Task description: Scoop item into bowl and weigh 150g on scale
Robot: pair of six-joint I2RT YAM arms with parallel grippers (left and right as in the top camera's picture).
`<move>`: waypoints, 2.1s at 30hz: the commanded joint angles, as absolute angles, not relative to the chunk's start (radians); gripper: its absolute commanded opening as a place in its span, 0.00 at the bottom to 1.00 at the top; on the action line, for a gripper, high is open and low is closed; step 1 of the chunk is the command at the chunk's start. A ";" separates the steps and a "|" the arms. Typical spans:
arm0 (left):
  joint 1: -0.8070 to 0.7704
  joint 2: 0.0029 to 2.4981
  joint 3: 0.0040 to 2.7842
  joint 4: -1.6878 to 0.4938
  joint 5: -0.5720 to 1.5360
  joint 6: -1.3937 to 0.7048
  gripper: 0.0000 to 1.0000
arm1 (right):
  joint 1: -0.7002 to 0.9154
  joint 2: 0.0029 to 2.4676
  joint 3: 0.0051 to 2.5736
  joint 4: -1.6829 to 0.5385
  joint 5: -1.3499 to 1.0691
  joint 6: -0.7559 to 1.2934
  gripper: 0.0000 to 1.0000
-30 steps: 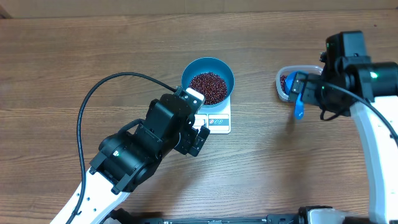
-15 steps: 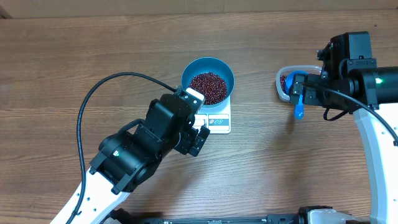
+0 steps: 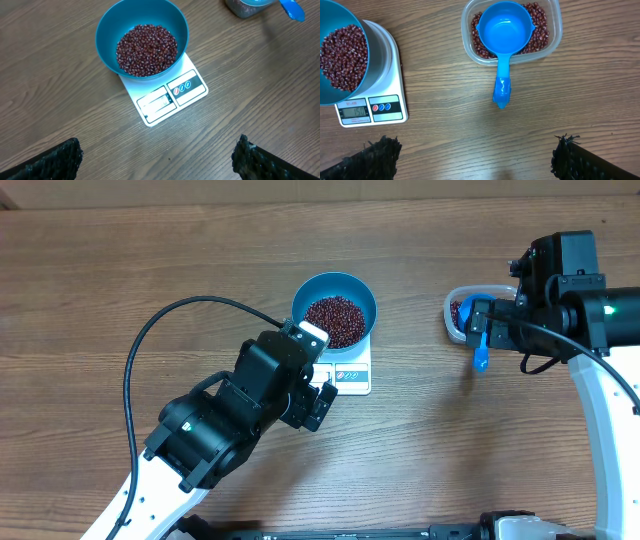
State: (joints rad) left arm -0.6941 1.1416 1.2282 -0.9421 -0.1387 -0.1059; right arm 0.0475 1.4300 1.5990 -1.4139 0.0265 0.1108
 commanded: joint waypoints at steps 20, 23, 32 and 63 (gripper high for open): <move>-0.693 1.145 1.217 -0.938 -0.126 -0.120 1.00 | 0.044 1.423 1.624 -1.407 0.031 0.096 1.00; -0.693 1.145 1.217 -0.938 -0.126 -0.120 0.99 | 0.044 1.423 1.624 -1.407 0.031 0.096 1.00; -0.694 1.145 1.217 -0.938 -0.126 -0.120 0.99 | 0.044 1.423 1.624 -1.407 0.031 0.096 1.00; -0.450 0.479 0.442 -0.046 -0.130 -0.098 0.99 | 0.044 1.423 1.624 -1.407 0.031 0.096 1.00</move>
